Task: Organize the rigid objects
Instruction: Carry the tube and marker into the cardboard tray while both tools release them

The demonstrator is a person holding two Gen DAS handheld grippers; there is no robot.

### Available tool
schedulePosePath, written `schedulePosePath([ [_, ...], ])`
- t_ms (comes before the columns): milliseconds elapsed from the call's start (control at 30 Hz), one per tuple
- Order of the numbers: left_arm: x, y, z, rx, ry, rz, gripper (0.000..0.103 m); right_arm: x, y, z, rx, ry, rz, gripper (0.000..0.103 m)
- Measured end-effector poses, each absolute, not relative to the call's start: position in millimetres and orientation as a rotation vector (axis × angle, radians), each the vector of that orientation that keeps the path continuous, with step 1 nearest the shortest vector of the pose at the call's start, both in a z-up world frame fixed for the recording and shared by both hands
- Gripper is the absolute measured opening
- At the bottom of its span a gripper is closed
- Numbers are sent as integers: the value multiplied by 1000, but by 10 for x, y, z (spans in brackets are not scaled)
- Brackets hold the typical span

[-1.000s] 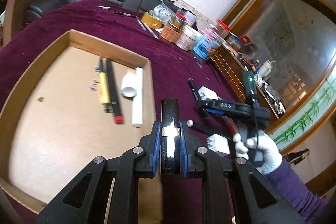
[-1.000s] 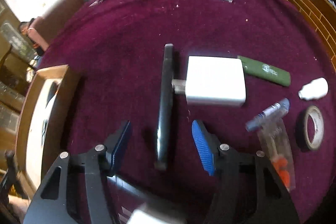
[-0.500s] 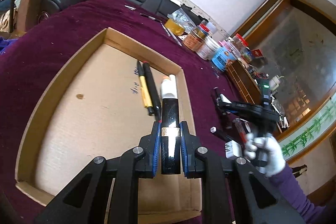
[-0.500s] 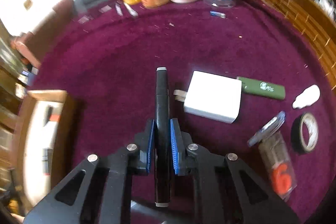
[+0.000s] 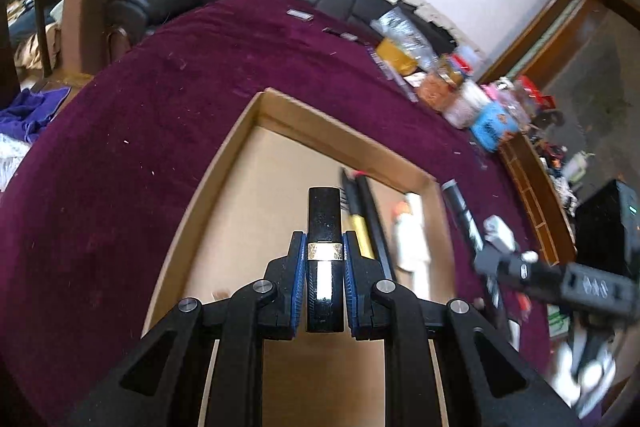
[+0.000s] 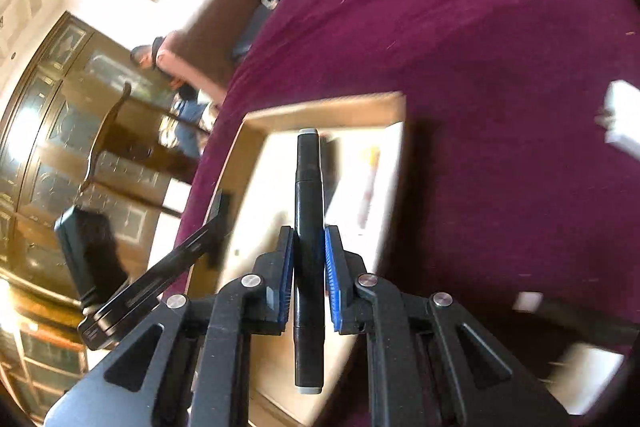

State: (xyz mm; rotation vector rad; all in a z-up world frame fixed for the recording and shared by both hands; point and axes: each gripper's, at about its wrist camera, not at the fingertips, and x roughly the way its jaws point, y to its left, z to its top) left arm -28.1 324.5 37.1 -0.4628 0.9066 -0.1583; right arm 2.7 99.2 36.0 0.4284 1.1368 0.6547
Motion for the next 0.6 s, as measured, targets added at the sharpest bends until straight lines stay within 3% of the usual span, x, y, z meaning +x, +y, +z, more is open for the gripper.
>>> schedulePosePath([
  [400,85,3395,208,-525,947,-125,16,399,1737,-29,430,1265,595,13],
  [500,32,3443,278,-559,927,-149,29,423,1752,-63,429,1270,566,16],
  [533,11,3462,311,-571,920,-147,39,413,1725,-54,430,1268,567,17],
  [600,-79,3490,411,-577,887,-142,42,412,1710,-10,420,1252,571,19],
])
